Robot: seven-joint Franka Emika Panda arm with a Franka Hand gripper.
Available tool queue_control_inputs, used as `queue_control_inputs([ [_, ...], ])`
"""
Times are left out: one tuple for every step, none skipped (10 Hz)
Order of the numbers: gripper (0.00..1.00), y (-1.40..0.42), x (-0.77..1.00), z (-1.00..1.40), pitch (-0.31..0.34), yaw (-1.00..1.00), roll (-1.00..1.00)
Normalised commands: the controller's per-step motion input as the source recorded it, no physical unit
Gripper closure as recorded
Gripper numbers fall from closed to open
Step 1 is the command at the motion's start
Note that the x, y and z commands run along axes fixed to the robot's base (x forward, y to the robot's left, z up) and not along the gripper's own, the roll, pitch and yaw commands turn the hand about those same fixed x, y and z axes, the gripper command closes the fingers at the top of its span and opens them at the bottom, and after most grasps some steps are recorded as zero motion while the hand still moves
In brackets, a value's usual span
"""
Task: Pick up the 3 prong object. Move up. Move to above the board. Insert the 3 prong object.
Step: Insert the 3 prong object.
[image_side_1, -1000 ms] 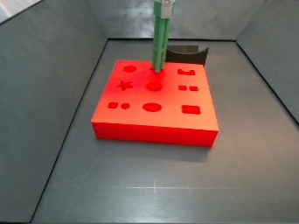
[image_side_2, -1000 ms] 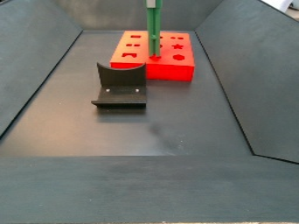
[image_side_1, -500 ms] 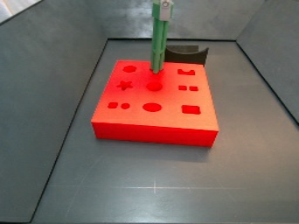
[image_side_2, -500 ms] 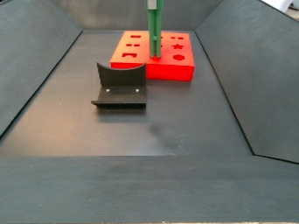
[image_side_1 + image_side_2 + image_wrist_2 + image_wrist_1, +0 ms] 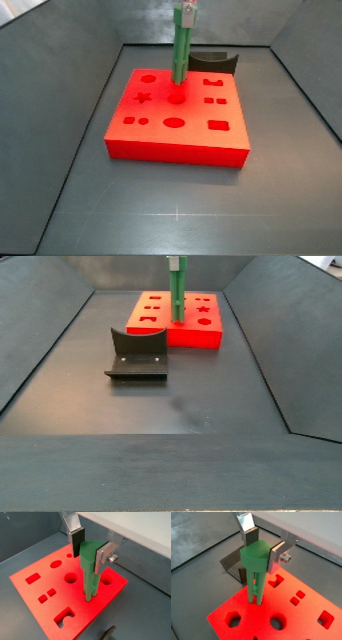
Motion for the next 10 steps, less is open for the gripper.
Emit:
queue_control_inputs([
  [1.0, 0.03, 0.35, -0.15, 0.307, -0.09, 0.08],
  [1.0, 0.0, 0.29, -0.14, 0.317, -0.14, 0.08],
  [1.0, 0.0, 0.21, -0.15, 0.274, -0.11, 0.08],
  [1.0, 0.0, 0.09, -0.22, 0.183, -0.06, 0.08],
  [1.0, 0.0, 0.02, -0.29, 0.076, -0.04, 0.04],
  [1.0, 0.0, 0.0, -0.4, 0.0, -0.04, 0.03],
  [1.0, 0.0, 0.0, -0.45, 0.0, -0.03, 0.02],
  [1.0, 0.0, 0.0, -0.54, -0.086, -0.02, 0.0],
  [1.0, 0.0, 0.0, -0.6, -0.123, -0.02, 0.0],
  [1.0, 0.0, -0.03, -0.82, -0.17, -0.02, 0.07],
])
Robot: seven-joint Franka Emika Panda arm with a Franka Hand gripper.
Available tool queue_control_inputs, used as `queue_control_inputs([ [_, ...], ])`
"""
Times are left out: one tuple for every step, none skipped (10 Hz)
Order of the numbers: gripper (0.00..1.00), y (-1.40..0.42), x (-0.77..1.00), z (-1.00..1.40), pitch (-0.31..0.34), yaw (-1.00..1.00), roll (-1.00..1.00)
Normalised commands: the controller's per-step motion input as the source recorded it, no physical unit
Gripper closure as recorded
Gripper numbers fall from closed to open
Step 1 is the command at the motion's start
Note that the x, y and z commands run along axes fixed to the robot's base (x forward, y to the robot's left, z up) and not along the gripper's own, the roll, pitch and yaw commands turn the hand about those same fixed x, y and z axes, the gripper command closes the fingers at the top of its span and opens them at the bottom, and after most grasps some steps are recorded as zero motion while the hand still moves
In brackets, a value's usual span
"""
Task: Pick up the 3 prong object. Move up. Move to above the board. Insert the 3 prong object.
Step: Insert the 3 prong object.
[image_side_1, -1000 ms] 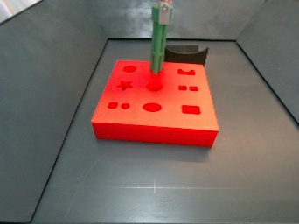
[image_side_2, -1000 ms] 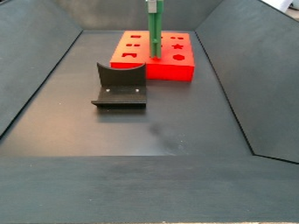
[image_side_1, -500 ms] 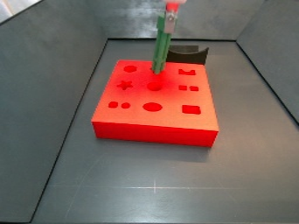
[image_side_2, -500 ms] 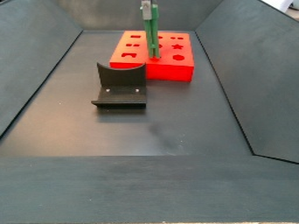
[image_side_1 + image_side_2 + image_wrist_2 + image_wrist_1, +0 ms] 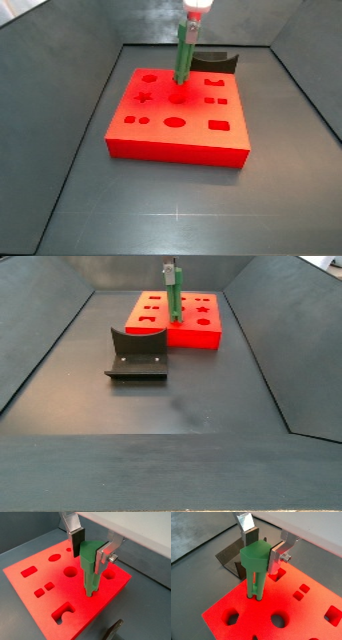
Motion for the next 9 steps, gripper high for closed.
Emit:
queue_control_inputs([
  [1.0, 0.0, -0.1, -0.9, -0.18, -0.02, 0.09],
  [1.0, -0.02, -0.13, -0.95, -0.167, -0.05, 0.07],
  [1.0, -0.03, -0.15, -0.97, -0.157, -0.06, 0.07],
  [1.0, -0.03, -0.14, -0.96, -0.161, -0.06, 0.07],
  [1.0, 0.0, -0.08, -0.91, -0.174, -0.03, 0.08],
  [1.0, 0.0, 0.0, -0.02, 0.06, 0.0, 0.04],
  [1.0, 0.0, 0.0, -0.01, 0.0, 0.0, 0.02],
  [1.0, 0.0, 0.2, -0.11, 0.027, 0.05, 0.05],
  [1.0, 0.0, 0.0, 0.0, 0.0, 0.0, 0.0],
])
